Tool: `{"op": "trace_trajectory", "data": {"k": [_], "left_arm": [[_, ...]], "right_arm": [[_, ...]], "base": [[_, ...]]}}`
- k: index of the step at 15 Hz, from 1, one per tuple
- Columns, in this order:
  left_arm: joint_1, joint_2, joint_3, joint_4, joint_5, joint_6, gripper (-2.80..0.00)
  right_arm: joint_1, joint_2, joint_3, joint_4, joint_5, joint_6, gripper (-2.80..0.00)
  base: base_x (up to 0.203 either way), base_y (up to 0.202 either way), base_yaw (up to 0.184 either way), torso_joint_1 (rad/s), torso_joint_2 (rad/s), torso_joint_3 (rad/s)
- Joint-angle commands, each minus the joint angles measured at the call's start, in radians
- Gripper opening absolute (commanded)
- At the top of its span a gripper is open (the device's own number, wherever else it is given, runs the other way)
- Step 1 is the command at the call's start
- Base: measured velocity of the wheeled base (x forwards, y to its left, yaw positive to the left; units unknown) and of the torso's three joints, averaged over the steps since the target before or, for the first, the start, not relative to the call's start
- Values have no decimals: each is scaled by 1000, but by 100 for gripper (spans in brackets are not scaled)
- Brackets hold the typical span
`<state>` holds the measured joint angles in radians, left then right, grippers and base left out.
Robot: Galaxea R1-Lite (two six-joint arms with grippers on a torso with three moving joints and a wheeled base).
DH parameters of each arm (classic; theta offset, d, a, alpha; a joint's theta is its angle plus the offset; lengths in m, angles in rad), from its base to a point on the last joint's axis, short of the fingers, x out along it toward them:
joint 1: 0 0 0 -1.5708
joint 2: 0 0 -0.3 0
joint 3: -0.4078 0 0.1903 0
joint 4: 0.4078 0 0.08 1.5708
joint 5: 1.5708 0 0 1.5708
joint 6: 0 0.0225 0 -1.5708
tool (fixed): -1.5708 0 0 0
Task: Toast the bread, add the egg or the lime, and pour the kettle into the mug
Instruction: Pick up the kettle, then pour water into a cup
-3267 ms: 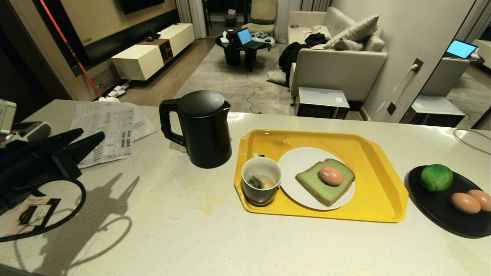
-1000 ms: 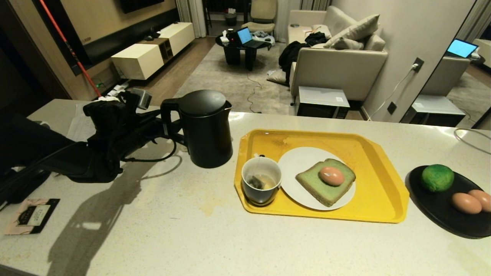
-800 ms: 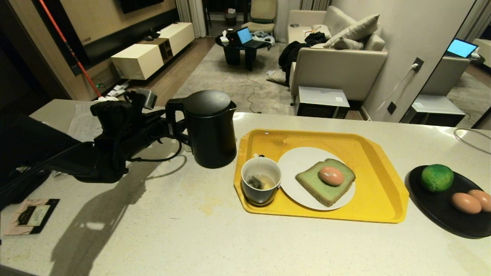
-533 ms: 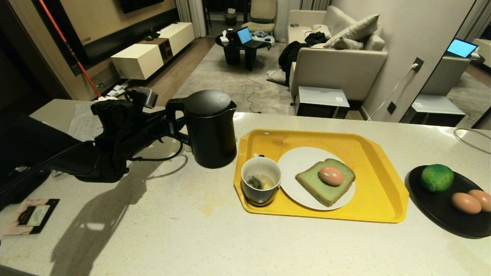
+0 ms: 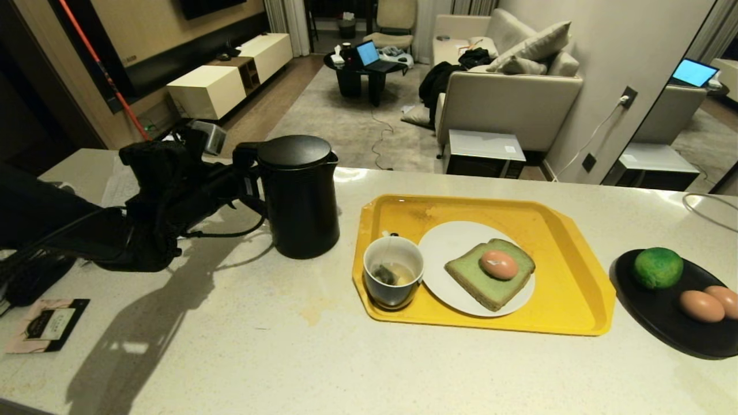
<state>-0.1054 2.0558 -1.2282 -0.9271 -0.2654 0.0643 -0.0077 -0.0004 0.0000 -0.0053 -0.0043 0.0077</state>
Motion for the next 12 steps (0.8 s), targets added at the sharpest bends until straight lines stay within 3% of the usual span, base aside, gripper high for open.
{"op": "trace_trajectory", "data": {"k": [1,7,12], "left_arm": [[12,-88,45,6,-9,-14,-280],[68,-259,106,7,-31,-58,-280],[144,-403,124,56,-155,-61,-280]], "right_arm": [[0,0,3,-1,0,0,-280],[0,0,3,-1,0,0,-280],[0,0,3,-1,0,0,-280]], "base": [[0,0,0,0,0,0],[0,0,0,0,0,0],[0,0,0,0,0,0]]}}
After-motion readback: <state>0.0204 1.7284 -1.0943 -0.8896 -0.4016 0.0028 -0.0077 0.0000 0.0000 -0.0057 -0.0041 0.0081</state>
